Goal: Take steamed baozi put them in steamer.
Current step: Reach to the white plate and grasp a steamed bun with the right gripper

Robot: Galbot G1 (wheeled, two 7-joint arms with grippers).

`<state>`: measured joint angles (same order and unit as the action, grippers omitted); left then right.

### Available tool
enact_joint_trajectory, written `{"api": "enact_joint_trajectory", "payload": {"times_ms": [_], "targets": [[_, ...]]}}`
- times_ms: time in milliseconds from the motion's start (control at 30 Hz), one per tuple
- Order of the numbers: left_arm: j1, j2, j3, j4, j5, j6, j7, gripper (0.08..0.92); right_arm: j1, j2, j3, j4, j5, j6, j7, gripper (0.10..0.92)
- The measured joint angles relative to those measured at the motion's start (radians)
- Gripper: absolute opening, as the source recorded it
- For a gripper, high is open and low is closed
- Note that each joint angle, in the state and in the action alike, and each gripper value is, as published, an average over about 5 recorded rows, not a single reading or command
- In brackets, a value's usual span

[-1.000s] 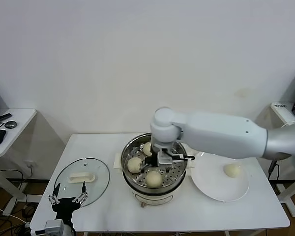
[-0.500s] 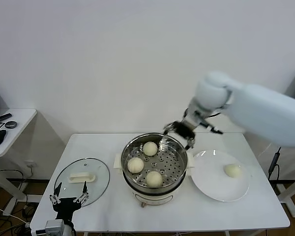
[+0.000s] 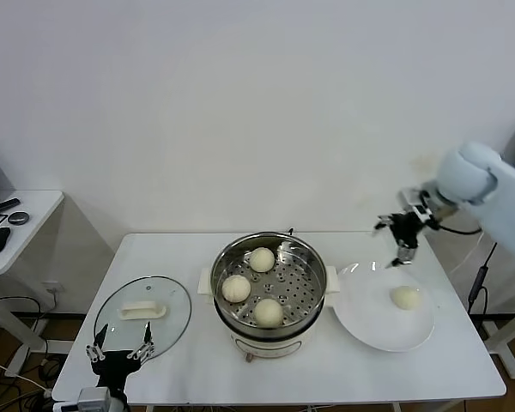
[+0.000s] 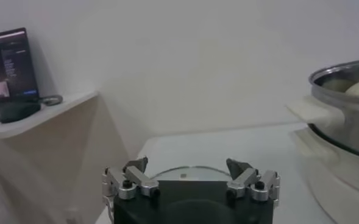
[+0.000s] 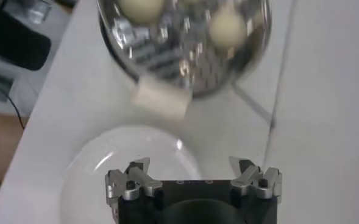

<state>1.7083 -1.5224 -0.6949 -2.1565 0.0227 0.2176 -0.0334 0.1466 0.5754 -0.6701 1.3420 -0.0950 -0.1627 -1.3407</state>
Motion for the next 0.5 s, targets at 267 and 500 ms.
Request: {"api": "enact_joint_trajectory", "payload": {"times_ms": [267,500], "targets": [[0.015,0.0,-0.011,-0.009,-0.006,0.005,0.004,0.823,-0.206,0.032,0.171,-0.107,-0.191,0.06,-0.001,0.823],[0.017,-0.003,-0.008,0.0,-0.005,0.005,0.005,0.823,-0.305,0.077,0.258,-0.182,-0.287,0.11,0.009,0.823]]}}
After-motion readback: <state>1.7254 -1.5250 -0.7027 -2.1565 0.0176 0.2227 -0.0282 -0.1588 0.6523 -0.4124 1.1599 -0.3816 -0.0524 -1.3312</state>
